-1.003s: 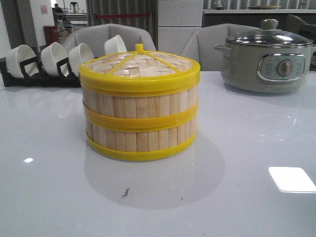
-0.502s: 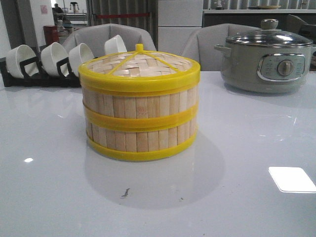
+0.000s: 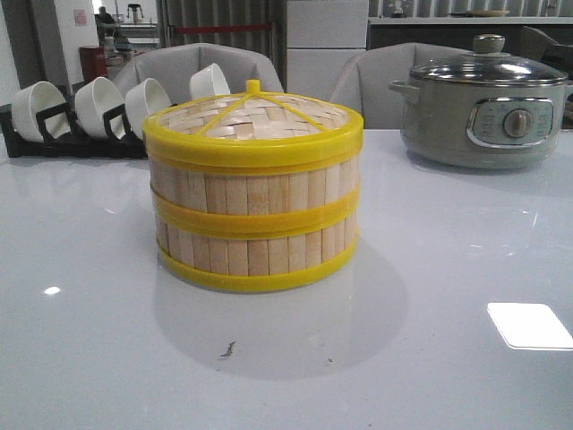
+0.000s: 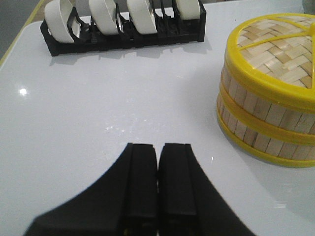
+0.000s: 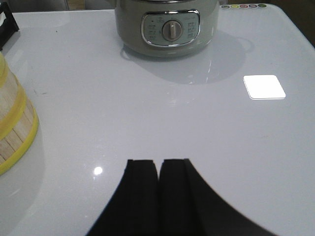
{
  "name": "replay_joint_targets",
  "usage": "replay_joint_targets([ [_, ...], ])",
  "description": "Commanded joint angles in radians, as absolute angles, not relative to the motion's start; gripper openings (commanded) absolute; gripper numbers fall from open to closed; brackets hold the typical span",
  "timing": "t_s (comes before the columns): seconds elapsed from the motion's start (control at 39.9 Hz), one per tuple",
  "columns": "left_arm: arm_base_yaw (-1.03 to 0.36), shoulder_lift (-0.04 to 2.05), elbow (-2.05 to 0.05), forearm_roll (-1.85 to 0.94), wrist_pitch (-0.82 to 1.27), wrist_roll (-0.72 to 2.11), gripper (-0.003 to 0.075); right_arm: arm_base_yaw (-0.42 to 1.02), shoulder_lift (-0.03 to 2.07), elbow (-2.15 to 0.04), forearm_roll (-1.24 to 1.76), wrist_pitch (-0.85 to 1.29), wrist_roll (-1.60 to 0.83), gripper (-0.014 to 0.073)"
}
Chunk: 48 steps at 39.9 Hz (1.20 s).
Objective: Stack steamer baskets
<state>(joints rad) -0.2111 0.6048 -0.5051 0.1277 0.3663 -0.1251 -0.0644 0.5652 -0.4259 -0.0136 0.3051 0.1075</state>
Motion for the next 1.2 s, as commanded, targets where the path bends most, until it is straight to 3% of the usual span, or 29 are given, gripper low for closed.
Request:
replay_joint_targets([
  [0.0,-0.210,0.556,-0.533,0.133,0.286,-0.132,0.0086,-0.068,0.564,-0.455,-0.016,0.221,0.101,0.0032],
  [0.13,-0.206,0.472,-0.504,0.139,0.260,-0.132,0.0086,-0.068,0.564,-0.455,-0.016,0.221,0.101,0.0032],
  [0.43,-0.117,0.202,-0.194,0.131,-0.064,-0.132,0.0086,-0.068,0.564,-0.455,-0.016,0.221,0.101,0.0032],
  [0.73,-0.052,0.051,0.006,0.083,-0.136,-0.132,0.0086,-0.068,0.564,-0.455,-0.016,0.221,0.101,0.0032],
  [1.18,-0.050,-0.025,0.008,0.083,0.103,-0.132,0.0086,-0.068,0.564,-0.455,-0.016,0.225,0.101,0.0032],
])
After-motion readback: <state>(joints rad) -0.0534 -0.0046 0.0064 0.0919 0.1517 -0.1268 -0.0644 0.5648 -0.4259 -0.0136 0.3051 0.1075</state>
